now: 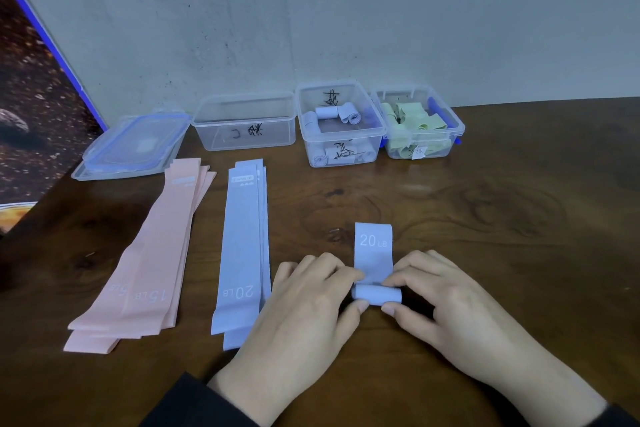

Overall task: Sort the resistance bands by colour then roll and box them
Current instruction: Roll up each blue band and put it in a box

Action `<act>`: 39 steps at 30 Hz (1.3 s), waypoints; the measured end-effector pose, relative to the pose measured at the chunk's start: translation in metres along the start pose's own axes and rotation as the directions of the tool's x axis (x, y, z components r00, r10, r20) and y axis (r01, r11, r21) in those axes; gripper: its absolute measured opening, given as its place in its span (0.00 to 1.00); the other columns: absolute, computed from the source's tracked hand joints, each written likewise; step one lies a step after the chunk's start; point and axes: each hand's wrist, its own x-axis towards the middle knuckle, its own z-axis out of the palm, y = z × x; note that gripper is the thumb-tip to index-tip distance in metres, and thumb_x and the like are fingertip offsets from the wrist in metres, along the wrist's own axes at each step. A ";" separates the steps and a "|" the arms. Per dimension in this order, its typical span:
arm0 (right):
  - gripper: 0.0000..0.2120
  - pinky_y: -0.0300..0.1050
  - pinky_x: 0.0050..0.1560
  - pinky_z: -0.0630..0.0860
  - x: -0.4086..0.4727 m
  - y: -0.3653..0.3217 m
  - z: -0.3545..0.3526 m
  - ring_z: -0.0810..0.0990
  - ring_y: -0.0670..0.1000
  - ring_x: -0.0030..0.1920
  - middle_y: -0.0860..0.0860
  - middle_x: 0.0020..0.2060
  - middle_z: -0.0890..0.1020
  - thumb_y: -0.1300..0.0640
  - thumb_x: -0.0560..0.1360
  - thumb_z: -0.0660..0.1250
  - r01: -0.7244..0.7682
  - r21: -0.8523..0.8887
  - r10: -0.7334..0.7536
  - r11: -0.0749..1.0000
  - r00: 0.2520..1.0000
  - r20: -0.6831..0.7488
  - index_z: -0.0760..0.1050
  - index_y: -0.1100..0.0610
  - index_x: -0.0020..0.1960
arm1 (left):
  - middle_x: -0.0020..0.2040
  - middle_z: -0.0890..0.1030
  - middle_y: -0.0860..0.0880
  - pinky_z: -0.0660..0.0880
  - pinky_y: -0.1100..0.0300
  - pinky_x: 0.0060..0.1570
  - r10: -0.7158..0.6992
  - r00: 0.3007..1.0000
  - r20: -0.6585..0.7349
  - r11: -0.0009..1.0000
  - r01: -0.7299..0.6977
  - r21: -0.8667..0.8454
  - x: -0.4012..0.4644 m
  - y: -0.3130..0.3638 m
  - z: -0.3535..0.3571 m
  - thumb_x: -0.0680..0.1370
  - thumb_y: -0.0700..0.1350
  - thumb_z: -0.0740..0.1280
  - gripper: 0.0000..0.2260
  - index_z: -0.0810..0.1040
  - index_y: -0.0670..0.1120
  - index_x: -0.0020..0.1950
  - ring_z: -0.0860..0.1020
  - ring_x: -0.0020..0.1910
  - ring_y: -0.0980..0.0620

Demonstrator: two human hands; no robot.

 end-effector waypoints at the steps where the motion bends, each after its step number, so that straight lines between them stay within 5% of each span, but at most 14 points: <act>1: 0.14 0.41 0.55 0.74 0.000 0.000 0.000 0.75 0.45 0.55 0.34 0.52 0.75 0.37 0.78 0.62 0.000 -0.002 0.000 1.000 1.000 -0.001 0.80 0.42 0.57 | 0.52 0.71 0.62 0.72 0.57 0.54 0.001 1.000 0.009 1.000 -0.001 -0.001 0.000 -0.001 0.000 0.80 0.58 0.56 0.14 0.75 0.58 0.61 0.71 0.51 0.59; 22: 0.11 0.40 0.54 0.75 0.000 0.001 0.000 0.75 0.45 0.56 0.34 0.53 0.74 0.41 0.76 0.67 -0.005 0.005 0.005 1.000 1.000 -0.006 0.78 0.42 0.57 | 0.51 0.71 0.61 0.71 0.57 0.52 0.007 1.000 0.003 1.000 -0.007 0.015 0.000 -0.001 0.001 0.81 0.57 0.56 0.14 0.77 0.57 0.59 0.70 0.49 0.59; 39: 0.14 0.42 0.56 0.74 0.000 0.000 0.000 0.75 0.45 0.56 0.34 0.54 0.75 0.39 0.79 0.63 0.004 0.009 -0.004 1.000 1.000 0.011 0.79 0.43 0.60 | 0.51 0.75 0.62 0.72 0.55 0.53 0.002 1.000 0.001 1.000 -0.002 -0.001 0.000 -0.003 0.001 0.77 0.59 0.58 0.14 0.76 0.58 0.58 0.72 0.50 0.59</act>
